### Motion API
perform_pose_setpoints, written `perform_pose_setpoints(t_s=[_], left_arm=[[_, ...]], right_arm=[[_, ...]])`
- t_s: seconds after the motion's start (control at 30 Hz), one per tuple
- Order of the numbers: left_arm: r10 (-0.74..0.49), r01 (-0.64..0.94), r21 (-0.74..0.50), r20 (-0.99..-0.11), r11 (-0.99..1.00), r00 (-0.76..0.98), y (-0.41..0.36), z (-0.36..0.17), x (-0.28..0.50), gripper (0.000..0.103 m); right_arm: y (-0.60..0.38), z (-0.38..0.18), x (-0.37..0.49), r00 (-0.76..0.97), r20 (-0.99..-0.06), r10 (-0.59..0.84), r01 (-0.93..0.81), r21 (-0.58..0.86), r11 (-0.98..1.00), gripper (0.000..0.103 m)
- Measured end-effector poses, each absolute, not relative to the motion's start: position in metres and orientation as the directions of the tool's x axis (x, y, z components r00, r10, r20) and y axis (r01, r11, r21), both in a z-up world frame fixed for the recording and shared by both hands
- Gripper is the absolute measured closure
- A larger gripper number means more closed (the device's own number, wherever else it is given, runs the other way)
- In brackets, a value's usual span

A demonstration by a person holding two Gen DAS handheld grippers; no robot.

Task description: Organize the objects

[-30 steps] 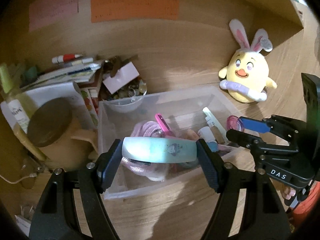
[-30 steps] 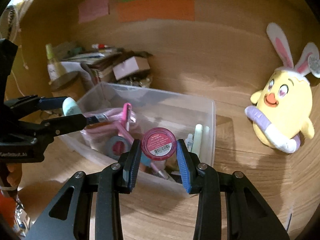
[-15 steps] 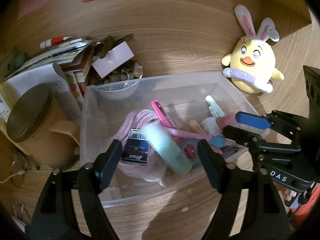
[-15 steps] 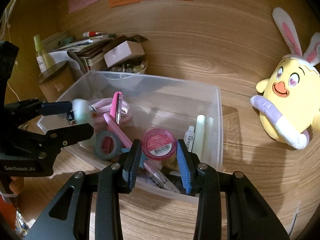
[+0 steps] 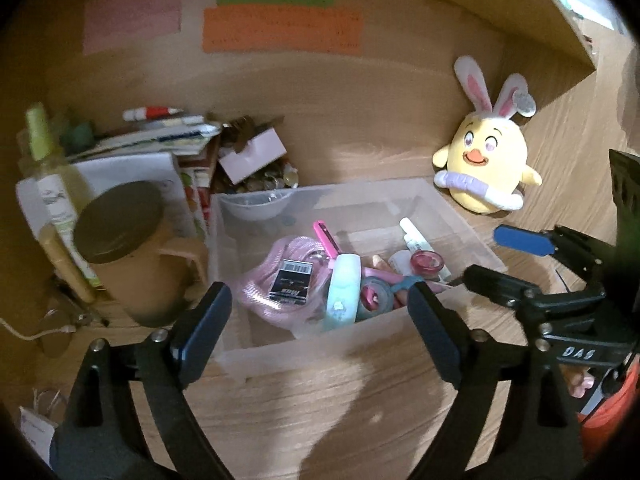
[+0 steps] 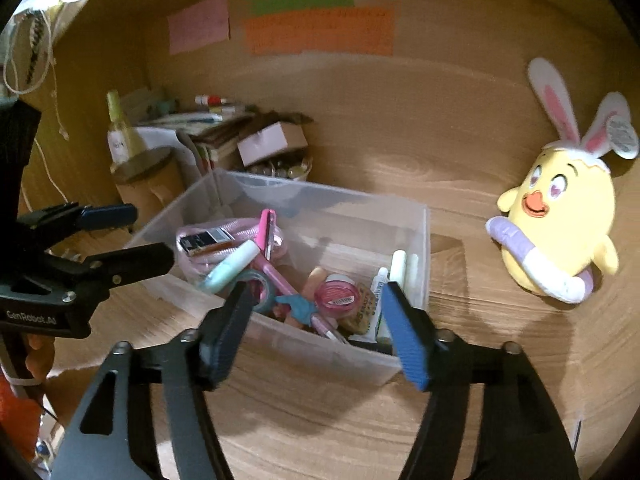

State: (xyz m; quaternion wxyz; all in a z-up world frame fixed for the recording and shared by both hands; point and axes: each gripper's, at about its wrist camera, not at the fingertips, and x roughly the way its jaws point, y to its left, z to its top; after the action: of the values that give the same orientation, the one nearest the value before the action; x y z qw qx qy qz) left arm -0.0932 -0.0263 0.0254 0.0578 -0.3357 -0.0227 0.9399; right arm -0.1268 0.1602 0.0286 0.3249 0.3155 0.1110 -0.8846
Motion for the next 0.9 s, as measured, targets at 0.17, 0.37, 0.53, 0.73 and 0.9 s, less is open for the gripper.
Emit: perform_pose_setpoints(t_s=[0.17, 0.37, 0.53, 0.73, 0.9], left_arm=[[0.107, -0.087, -0.062, -0.591, -0.994, -0.8, -0.026, 0.028, -0.071, 0.008], [0.094, -0.071, -0.062, -0.582, -0.996, -0.808, -0.024, 0.019, -0.055, 0.008], [0.107, -0.059, -0.1, -0.591, -0.993, -0.8, -0.024, 0.011, -0.049, 0.008], [0.103, -0.054, -0.1, -0.59, -0.994, -0.801, -0.022, 0.01, -0.046, 0.008], [0.106, -0.052, -0.108, -0.589, -0.993, -0.801, -0.022, 0.01, -0.046, 0.008]], right_arm=[[0.174, 0.035, -0.111, -0.602, -0.597, -0.531, 0.64, 0.037, -0.767, 0.023], [0.18, 0.029, -0.093, -0.598, -0.592, -0.54, 0.644, 0.045, -0.764, 0.022], [0.182, 0.023, -0.085, -0.583, -0.598, -0.55, 0.652, 0.059, -0.756, 0.022], [0.183, 0.021, -0.083, -0.579, -0.6, -0.551, 0.651, 0.066, -0.756, 0.022], [0.185, 0.021, -0.085, -0.577, -0.6, -0.554, 0.65, 0.073, -0.756, 0.022]])
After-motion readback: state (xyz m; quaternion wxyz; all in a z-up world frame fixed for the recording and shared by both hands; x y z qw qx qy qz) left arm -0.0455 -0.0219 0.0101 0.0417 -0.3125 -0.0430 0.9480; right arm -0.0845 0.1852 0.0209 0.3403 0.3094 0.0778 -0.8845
